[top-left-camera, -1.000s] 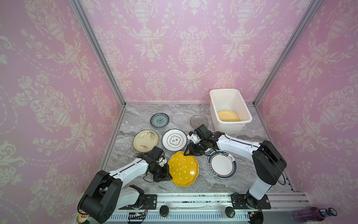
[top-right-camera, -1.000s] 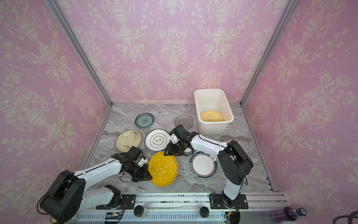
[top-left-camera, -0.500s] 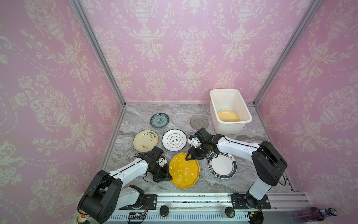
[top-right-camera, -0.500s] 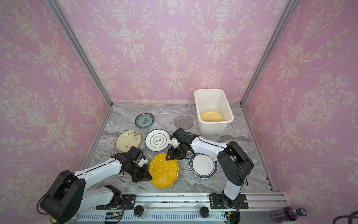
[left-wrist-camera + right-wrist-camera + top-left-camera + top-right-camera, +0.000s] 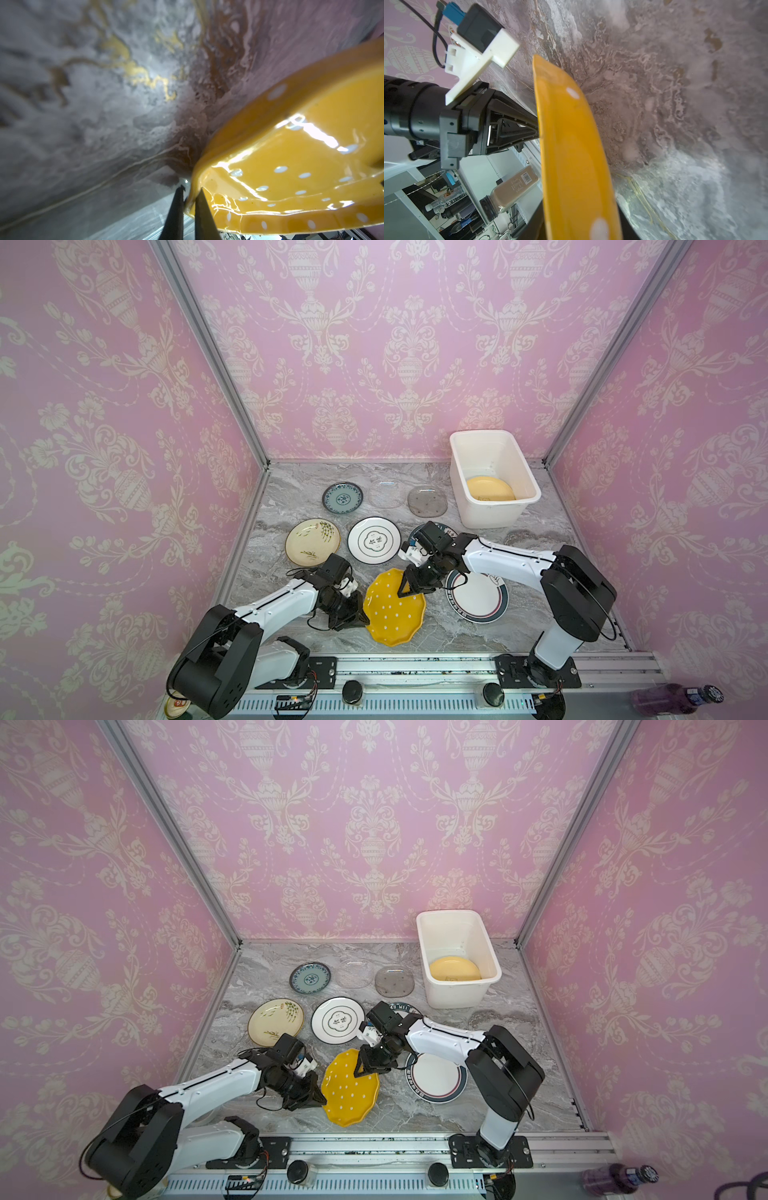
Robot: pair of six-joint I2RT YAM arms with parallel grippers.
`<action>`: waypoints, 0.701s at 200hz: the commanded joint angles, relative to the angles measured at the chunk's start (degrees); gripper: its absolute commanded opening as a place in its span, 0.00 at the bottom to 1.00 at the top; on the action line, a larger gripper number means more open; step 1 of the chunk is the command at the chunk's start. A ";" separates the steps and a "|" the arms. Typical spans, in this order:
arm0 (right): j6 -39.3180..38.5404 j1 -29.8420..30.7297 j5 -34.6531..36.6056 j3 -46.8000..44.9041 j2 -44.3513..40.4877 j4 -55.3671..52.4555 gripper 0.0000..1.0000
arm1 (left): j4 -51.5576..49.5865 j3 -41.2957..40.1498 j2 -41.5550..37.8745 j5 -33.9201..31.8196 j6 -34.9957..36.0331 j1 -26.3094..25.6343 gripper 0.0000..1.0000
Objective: Place the plates into the plastic bin on the countertop
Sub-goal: Pick up the plate from the bottom-center of the table.
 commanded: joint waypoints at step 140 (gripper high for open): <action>-3.08 -1.37 5.93 9.65 -11.90 -15.08 0.12 | -2.82 12.37 -13.09 -7.24 1.37 0.38 0.81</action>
